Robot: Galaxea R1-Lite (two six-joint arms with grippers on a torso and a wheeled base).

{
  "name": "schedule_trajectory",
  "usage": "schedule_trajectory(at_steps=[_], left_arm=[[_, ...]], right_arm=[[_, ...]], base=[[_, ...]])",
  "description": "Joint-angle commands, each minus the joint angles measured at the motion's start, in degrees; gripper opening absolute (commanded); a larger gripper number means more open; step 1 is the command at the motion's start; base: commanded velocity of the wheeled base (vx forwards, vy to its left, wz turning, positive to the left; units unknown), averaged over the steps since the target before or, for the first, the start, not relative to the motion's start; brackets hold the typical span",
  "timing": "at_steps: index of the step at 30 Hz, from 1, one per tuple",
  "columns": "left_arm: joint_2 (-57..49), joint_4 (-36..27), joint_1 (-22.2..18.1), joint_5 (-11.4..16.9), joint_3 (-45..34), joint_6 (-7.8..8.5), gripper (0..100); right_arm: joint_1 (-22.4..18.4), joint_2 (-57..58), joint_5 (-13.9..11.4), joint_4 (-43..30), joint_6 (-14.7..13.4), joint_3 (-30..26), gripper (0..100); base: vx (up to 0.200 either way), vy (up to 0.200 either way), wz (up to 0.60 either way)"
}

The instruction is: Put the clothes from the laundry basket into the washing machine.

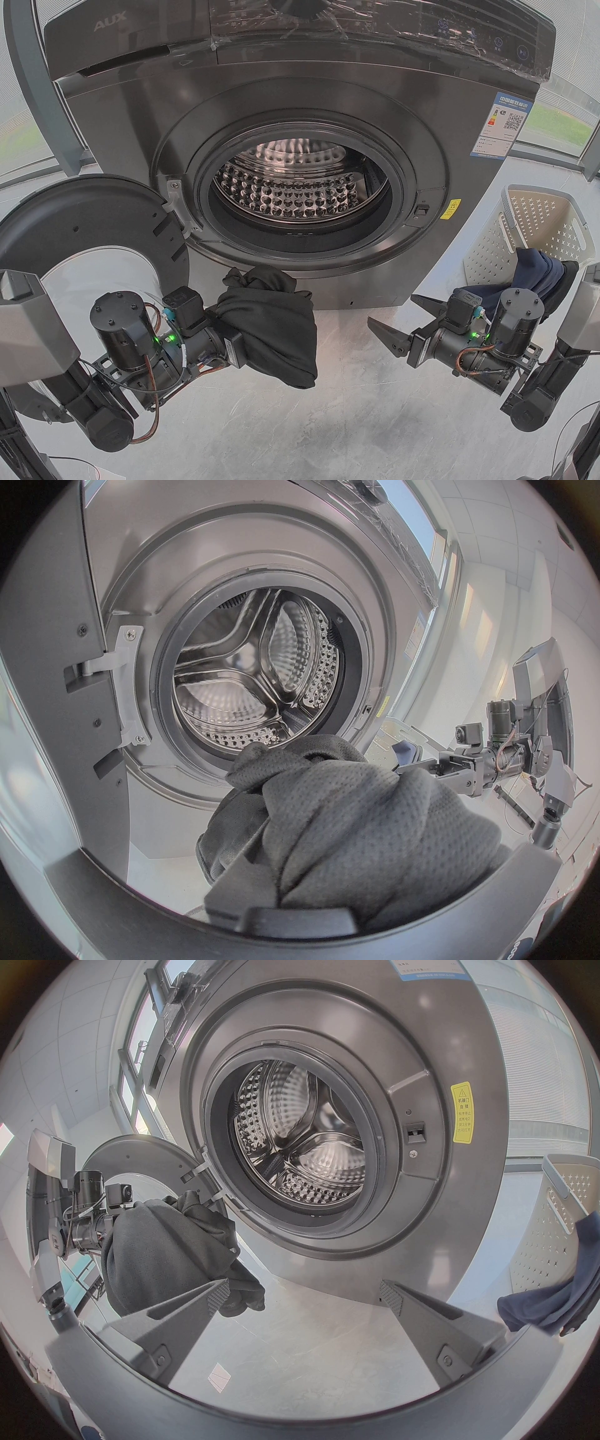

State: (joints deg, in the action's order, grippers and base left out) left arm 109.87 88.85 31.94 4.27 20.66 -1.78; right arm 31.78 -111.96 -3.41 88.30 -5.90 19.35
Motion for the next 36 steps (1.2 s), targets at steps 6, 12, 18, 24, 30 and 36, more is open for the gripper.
schedule_trajectory(at_steps=[6,12,18,24,30,36], left_arm=[[0.9,0.0,0.1,-0.2,0.2,0.11,0],[1.0,0.0,0.1,-0.2,0.2,0.02,0],[1.0,0.0,0.8,-0.1,-0.4,0.02,0],[1.1,0.0,1.4,-0.1,-0.4,0.02,0],[1.2,0.0,1.9,0.0,-1.0,0.02,0],[1.7,0.0,2.2,0.0,-0.7,-0.07,0]], right_arm=[[0.6,-0.1,-0.1,0.0,0.0,-0.1,100],[0.7,-0.1,-0.1,0.0,0.0,-0.5,100],[0.7,-0.1,-0.1,0.0,0.0,-0.5,100],[0.7,-0.1,-0.1,0.0,0.0,-0.5,100],[0.7,-0.1,-0.1,0.0,0.1,-0.5,100],[0.8,-0.1,-0.1,0.0,0.1,-0.6,100]], base=[[0.033,0.000,0.00],[0.167,0.000,0.00],[0.033,0.000,0.00],[0.167,0.000,0.00],[0.033,0.000,0.00],[0.200,0.000,0.00]])
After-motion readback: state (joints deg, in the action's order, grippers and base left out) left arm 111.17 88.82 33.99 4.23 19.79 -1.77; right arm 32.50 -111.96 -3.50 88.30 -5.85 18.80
